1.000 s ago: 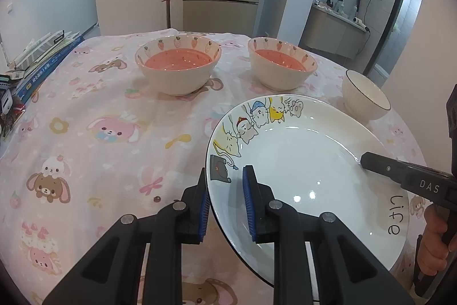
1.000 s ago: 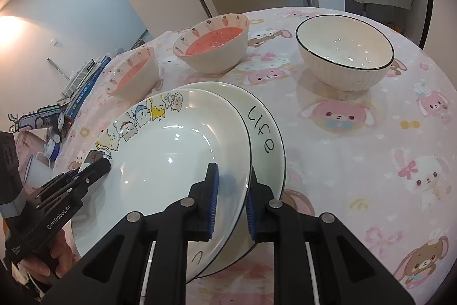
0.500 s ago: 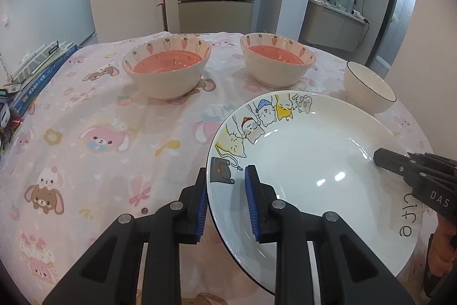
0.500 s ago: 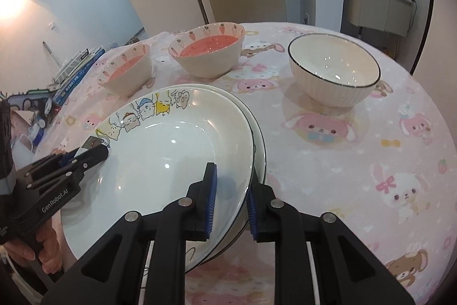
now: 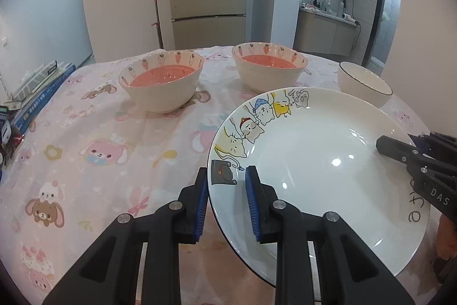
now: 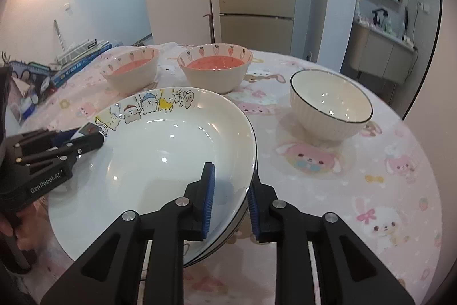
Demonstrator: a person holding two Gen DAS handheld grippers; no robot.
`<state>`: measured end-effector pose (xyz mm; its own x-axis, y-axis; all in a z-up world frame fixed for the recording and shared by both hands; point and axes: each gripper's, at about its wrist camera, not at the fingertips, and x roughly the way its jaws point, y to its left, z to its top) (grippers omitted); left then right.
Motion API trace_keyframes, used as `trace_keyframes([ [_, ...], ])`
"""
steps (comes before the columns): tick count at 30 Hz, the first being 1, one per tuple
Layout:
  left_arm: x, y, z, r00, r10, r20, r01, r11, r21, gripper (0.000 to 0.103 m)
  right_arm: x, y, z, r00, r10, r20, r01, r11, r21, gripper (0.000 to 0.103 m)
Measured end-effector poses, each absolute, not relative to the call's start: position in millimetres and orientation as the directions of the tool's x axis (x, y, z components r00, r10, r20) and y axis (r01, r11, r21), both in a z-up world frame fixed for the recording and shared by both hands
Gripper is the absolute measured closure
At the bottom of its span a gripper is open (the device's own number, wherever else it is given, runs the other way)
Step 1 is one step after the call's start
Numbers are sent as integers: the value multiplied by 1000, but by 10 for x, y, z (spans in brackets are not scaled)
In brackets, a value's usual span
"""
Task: Organize plates and bowls
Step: 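Lower the cartoon-rim plate with both grippers onto the 'Life' plate stack, then press the cartoon-rim plate flat onto the stack with both grippers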
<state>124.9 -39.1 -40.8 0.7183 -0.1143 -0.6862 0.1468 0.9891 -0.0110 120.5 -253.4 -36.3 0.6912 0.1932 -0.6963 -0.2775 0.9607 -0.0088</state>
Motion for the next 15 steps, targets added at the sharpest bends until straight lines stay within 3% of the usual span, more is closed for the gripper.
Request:
trace_keyframes([
  [15,1214,-450,-437,737,-88,-670,145,989,29,77,1168,-2496,-417,741,128,-659,-258,961,-104,81],
])
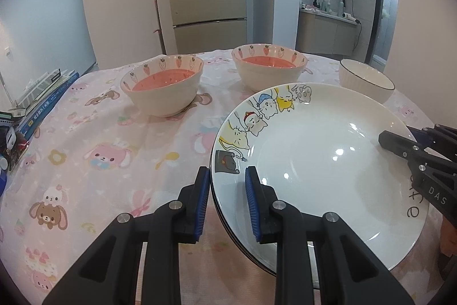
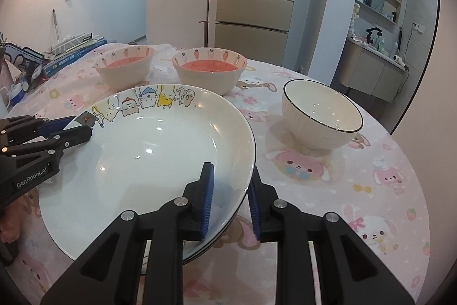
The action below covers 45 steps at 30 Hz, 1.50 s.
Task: Organize plates and bowls
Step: 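Press the cartoon-rim plate flat onto the stack with both grippers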
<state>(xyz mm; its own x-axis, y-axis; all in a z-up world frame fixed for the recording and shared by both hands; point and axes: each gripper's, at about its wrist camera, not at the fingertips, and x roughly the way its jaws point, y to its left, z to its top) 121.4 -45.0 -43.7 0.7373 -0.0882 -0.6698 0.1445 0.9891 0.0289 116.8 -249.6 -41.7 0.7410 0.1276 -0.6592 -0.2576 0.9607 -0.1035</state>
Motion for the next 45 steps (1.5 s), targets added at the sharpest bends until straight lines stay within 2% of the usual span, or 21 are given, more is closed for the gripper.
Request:
trace_keyframes([
  [6,1225,-448,-441,727,-88,-681,140,990,22,77,1171,-2503,-461,729,110,-676,-236,967,-98,81],
  [13,1263,-336,-442,703,-146,-696,145,988,-60,77,1170,-2491,-471,727,103,-679,-236,966,-106,82],
  [22,1256,-343,-444,700,-151,-698,144,987,-69,77,1199,-2596,-427,725,137,-675,-225,973,-44,88],
  [33,1246,-286,-416,693,-179,-699,142,984,-110,77,1250,-2720,-431,691,221,-689,-232,970,78,89],
  [36,1234,-233,-373,701,-209,-682,144,978,-152,77,1248,-2704,-429,693,217,-688,-236,969,69,89],
  [40,1216,-238,-357,707,-208,-676,145,978,-150,77,1249,-2695,-433,696,216,-685,-237,969,66,89],
  [45,1220,-201,-344,706,-226,-671,147,974,-174,77,1271,-2752,-430,681,247,-689,-237,965,111,89],
])
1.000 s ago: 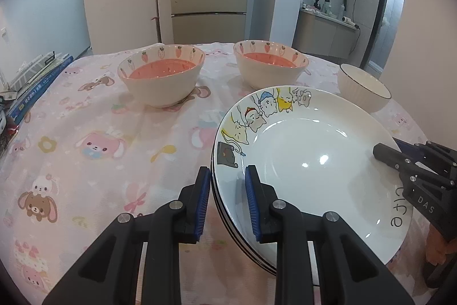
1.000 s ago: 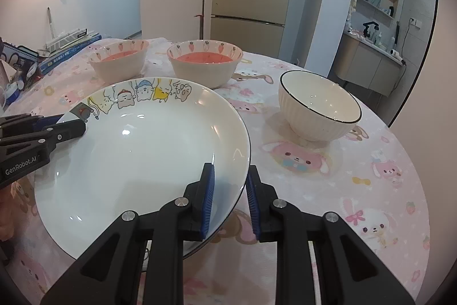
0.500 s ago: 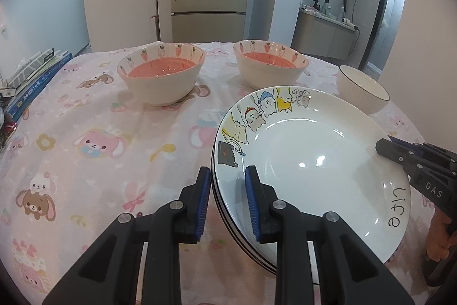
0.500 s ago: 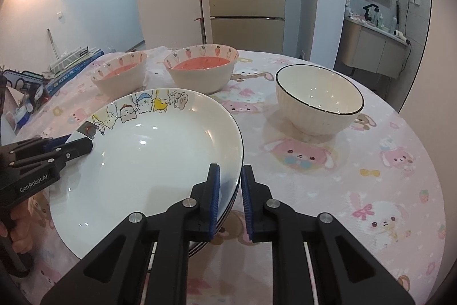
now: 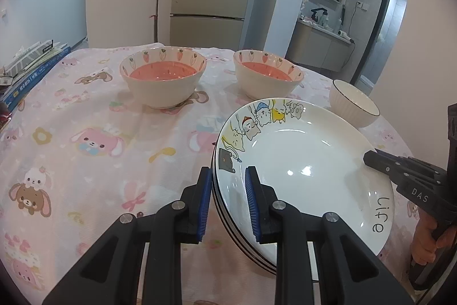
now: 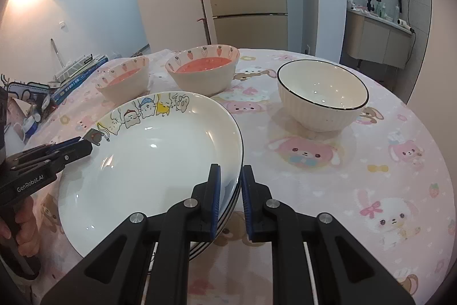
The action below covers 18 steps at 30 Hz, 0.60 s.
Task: Organize plates and bowls
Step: 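Press the cartoon-rim plate flat onto the stack with both grippers, then open both grippers to release the cartoon-rim plate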
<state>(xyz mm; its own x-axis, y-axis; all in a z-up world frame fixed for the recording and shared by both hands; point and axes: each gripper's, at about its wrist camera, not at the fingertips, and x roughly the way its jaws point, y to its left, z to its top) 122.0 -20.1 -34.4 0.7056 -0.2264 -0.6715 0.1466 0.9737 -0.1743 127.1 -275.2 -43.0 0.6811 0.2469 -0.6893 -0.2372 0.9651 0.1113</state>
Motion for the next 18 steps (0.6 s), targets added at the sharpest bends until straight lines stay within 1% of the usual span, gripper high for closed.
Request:
trace_keyframes([
  [5,1165,-219,-280,729,-228,-646,166,974,-155,77,1275,-2757,-423,674,255,-693,-238,963,124,89],
  [7,1157,-221,-267,732,-220,-645,159,975,-153,77,1282,-2749,-421,671,254,-697,-239,963,121,87],
  [10,1065,-196,-169,779,-205,-593,151,979,-139,77,1295,-2773,-417,689,217,-692,-206,973,101,81],
  [11,1039,-189,-136,791,-207,-576,158,978,-134,71,1299,-2796,-413,692,218,-688,-199,974,109,81],
  [12,1005,-182,-102,803,-212,-557,165,977,-134,51,1302,-2824,-402,691,230,-685,-196,972,128,81],
  [13,944,-179,-49,823,-212,-527,167,977,-132,36,1301,-2849,-386,693,244,-679,-195,969,150,81],
  [14,885,-172,-1,845,-207,-494,166,978,-125,16,1296,-2864,-360,698,257,-669,-199,966,163,81],
  [16,777,-170,90,879,-189,-437,165,982,-92,14,1257,-2880,-297,716,271,-644,-207,963,175,81],
  [18,693,-220,193,895,-171,-411,175,984,-27,14,1192,-2869,-203,741,274,-613,-216,962,170,79],
])
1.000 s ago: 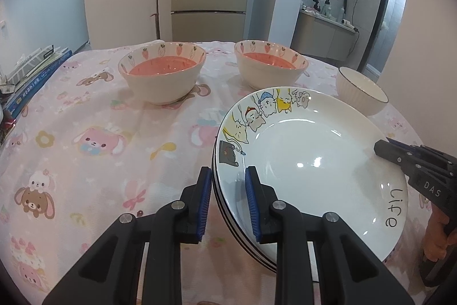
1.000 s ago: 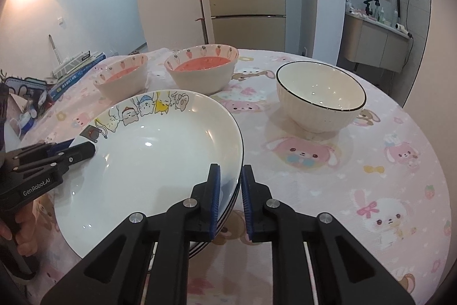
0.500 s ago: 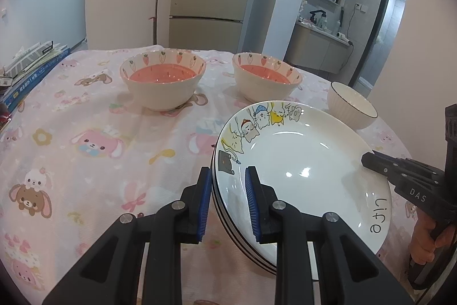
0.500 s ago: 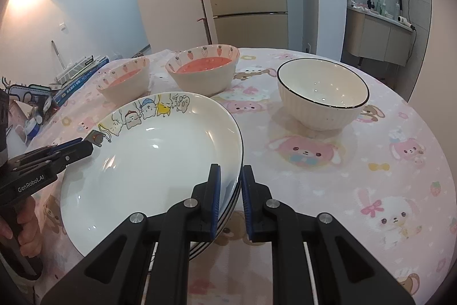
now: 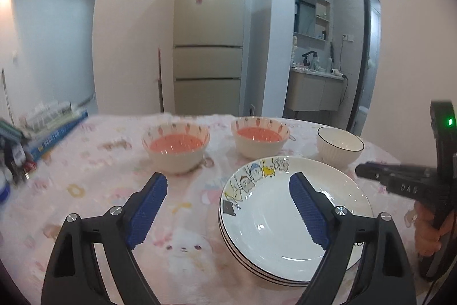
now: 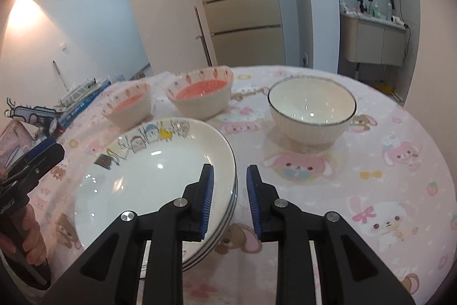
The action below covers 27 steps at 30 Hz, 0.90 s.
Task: Organize plates and bowls
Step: 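Open both grippers to release the cartoon-rim plate, then raise both grippers and move them over a pink strawberry-rim bowl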
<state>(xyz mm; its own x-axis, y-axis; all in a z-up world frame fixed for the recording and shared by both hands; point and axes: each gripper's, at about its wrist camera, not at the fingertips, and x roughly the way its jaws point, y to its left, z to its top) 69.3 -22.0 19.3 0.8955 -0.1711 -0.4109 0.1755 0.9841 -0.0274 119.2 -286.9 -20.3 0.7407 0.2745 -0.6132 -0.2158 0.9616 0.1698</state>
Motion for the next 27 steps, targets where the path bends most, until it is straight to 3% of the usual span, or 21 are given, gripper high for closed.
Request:
trace_keyframes([
  [4,504,-276,389,924,-149,-353,174,984,38,14,1042,-2802,30,791,254,-556,-228,967,118,71],
  [8,351,-236,611,936,-172,-308,182,983,3,14,843,-2737,323,830,253,-497,-247,966,78,71],
  [11,221,-200,775,946,-182,-268,185,983,-15,13,680,-2721,561,852,275,-445,-265,960,86,64],
  [15,87,-142,951,961,-171,-220,171,985,-15,13,448,-2676,822,895,269,-356,-267,962,56,48],
  [19,28,-103,1074,961,-174,-214,172,985,-27,0,238,-2626,1030,937,262,-232,-262,965,28,15],
  [21,-20,-83,1136,962,-190,-195,184,982,-51,0,179,-2597,1108,948,255,-190,-256,967,22,13],
  [24,-72,-90,1227,967,-196,-160,190,980,-52,0,160,-2552,1216,951,267,-152,-264,964,42,0],
  [27,-81,-97,1288,973,-193,-129,189,981,-41,0,187,-2521,1242,951,273,-142,-267,962,61,0],
])
